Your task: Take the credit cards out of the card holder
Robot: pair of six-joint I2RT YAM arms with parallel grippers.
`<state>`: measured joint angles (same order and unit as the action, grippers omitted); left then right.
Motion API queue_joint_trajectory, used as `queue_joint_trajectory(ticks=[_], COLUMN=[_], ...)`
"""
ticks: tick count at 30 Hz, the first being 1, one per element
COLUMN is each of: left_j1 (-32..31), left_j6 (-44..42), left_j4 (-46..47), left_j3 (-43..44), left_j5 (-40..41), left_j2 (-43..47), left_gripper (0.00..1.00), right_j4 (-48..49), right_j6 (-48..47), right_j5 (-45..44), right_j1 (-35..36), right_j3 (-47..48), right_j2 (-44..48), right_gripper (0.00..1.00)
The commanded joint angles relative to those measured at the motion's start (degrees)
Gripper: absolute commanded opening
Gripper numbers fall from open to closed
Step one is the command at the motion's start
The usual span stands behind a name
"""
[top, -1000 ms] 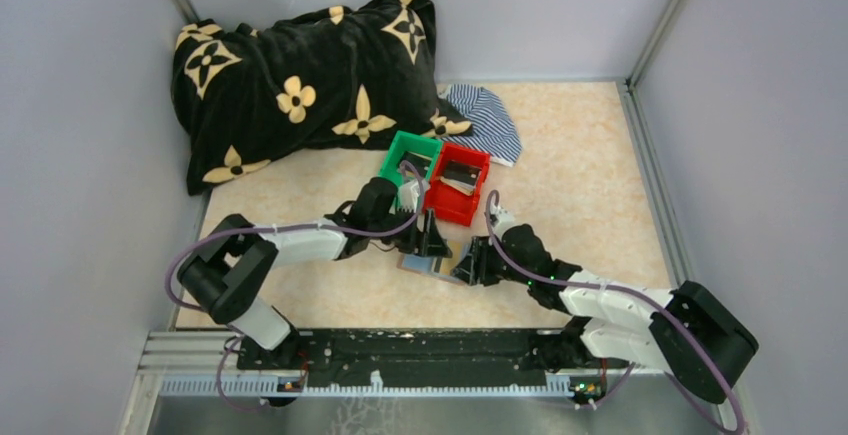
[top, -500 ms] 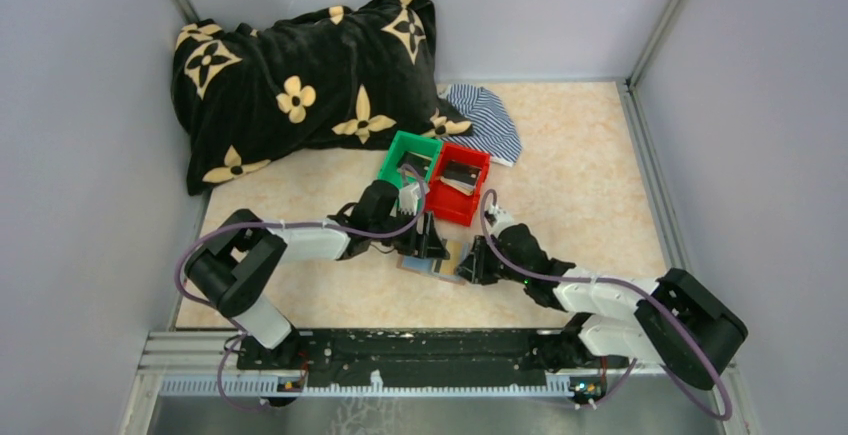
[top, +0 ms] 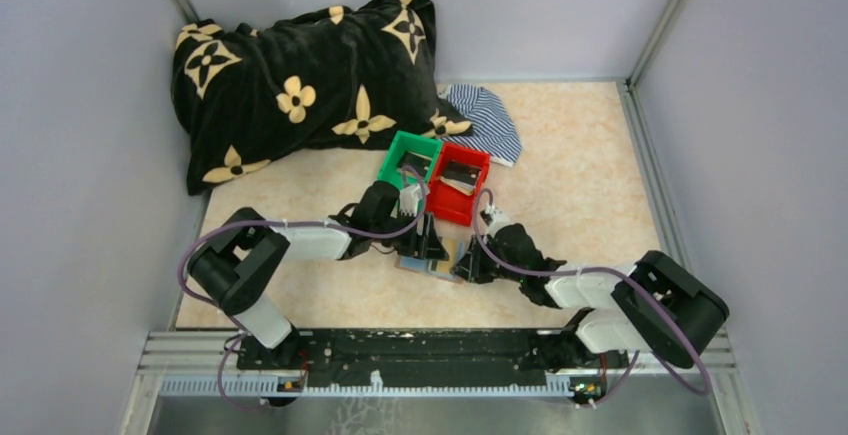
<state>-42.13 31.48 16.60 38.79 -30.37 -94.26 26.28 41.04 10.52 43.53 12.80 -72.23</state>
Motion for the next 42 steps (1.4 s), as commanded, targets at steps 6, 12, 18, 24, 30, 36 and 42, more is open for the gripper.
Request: queue_joint_trajectory(ticks=[6, 12, 18, 24, 30, 36, 42], left_j1=[-0.7, -0.7, -0.7, -0.7, -0.7, -0.3, 1.1], left_j6=[2.5, 5.8, 6.7, 7.8, 7.5, 7.2, 10.4], left_j4=[3.6, 7.9, 9.3, 10.9, 9.9, 9.1, 13.0], left_j3=[-0.8, -1.8, -2.6, -3.3, -3.1, -3.4, -6.2], left_j5=[-5.9, -9.2, -9.1, -9.6, -9.4, -8.8, -8.3], left_j2=[-0.8, -1.9, -3.1, -4.1, -3.3, -2.2, -2.1], left_gripper=[0.74, 0.61, 0.32, 0.09, 0.0, 0.0, 0.0], right_j4=[6.3, 6.9, 7.2, 7.1, 6.9, 4.3, -4.4], right_j6=[0.5, 0.5, 0.7, 0.7, 0.6, 0.5, -1.5], right_j5=[0.9, 0.8, 0.8, 0.9, 0.8, 0.3, 0.0], right_j1=[-0.1, -0.1, -0.1, -0.1, -0.1, -0.1, 0.0], right_j3=[-0.8, -1.3, -1.6, -1.7, -1.7, -1.5, 1.3], right_j2=[-3.7, -4.1, -4.3, -4.3, -4.4, -0.5, 7.8], right_gripper=[0.19, 0.19, 0.19, 0.19, 0.19, 0.19, 0.19])
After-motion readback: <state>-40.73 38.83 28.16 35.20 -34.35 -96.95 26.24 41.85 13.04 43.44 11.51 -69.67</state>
